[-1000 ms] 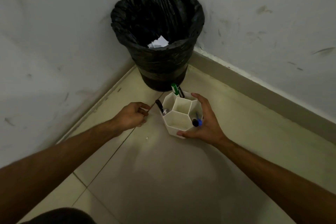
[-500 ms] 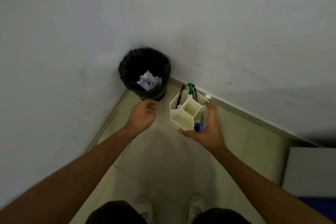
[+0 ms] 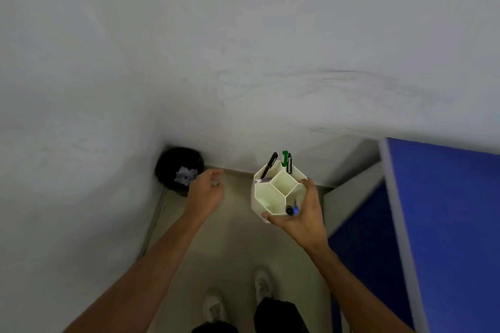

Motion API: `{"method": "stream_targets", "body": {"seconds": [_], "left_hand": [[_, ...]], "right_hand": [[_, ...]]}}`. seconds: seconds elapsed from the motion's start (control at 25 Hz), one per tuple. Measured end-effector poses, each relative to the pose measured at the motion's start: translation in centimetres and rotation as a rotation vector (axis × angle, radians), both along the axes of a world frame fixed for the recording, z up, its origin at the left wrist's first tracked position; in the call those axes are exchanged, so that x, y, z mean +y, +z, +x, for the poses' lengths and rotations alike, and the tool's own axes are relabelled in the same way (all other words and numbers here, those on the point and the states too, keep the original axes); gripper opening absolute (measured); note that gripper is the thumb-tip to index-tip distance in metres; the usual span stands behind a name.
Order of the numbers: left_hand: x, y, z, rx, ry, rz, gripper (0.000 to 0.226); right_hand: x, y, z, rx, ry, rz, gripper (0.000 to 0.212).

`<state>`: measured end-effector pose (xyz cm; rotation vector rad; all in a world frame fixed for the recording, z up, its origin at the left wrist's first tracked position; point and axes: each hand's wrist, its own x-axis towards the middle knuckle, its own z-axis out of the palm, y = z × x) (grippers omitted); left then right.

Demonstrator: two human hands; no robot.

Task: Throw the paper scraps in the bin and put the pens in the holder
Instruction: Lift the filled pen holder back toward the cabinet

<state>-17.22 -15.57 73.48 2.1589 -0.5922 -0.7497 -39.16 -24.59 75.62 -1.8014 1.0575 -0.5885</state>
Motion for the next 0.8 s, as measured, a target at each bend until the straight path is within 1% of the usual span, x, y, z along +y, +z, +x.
{"method": "stream_targets", "body": {"seconds": [0.08, 0.2, 0.44, 0.52, 0.6, 0.8], "left_hand": [[-1.6, 3.5, -2.9, -0.029, -0.130, -0.028, 0.033], [-5.0, 7.3, -7.9, -0.041, -0.314, -0.076, 0.034], [-12.0, 12.0, -20.9, -0.048, -0.548, -0.156, 0.035], [-14.2, 12.8, -25.0, -0.063, -0.595, -0.168, 0.035], [-15.8, 13.4, -28.1, -0.071, -0.628, -0.176, 0.036], [-19.3, 13.6, -35.9, -0.040, -0.644, -0.177, 0.033]], "right_hand": [[0.5, 3.3, -4.2, 0.023, -0.108, -0.059, 0.096], [-0.3, 6.0, -10.3, 0.069, -0.266, -0.160, 0.098], [-4.2, 8.3, -23.7, 0.093, -0.614, -0.204, 0.102], [-5.7, 8.3, -28.3, 0.151, -0.724, -0.213, 0.104], [-7.2, 8.0, -31.7, 0.162, -0.793, -0.188, 0.105], [-11.6, 5.7, -40.6, 0.177, -0.876, -0.112, 0.108]]}}
